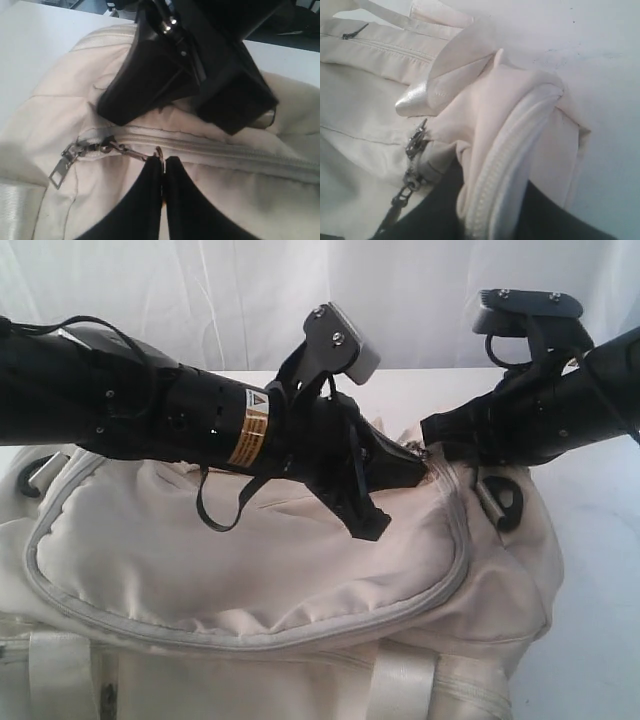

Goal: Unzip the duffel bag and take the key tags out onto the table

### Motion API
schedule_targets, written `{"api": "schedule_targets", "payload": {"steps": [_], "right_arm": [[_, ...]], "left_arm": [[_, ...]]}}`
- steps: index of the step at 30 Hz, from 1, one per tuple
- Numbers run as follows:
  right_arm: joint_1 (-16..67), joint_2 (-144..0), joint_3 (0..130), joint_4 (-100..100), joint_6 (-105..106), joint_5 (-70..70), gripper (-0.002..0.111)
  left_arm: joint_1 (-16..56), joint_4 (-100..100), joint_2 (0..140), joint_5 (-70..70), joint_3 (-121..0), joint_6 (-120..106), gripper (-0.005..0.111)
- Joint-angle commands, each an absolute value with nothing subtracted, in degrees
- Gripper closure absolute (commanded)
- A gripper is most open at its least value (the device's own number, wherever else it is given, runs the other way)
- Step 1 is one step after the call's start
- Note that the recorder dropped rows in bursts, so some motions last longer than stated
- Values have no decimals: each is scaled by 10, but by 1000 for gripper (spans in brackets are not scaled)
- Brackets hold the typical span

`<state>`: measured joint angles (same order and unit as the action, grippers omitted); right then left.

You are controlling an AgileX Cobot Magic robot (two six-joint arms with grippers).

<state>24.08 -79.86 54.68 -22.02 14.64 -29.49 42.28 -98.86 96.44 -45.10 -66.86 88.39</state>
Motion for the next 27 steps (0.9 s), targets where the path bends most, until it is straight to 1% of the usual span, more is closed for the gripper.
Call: {"api": "schedule_targets", "payload": {"steps": [1,8,11,13,17,21,27], "right_arm": [[234,-784,553,-246,147,-219,108],[234,-757,553,-260,147,-255,108],[234,-717,553,-260,147,-262,108],[234,-695,553,-260,147,-266,108],[234,-684,553,-265,147,-261,108],[234,-693,553,-267,147,-228,108],[234,-722,553,-258,147,-216,108]], "left_arm": [[457,-999,955,-518,-664,909,107],[467,-999,955,-518,-664,946,107],[467,-999,955,-465,-664,966,107],[467,-999,955,-462,-664,970,107],[467,-999,955,-504,-664,996,107],[471,-999,954,-600,-664,997,107],[472,-999,954,-614,-664,1010,107]]}}
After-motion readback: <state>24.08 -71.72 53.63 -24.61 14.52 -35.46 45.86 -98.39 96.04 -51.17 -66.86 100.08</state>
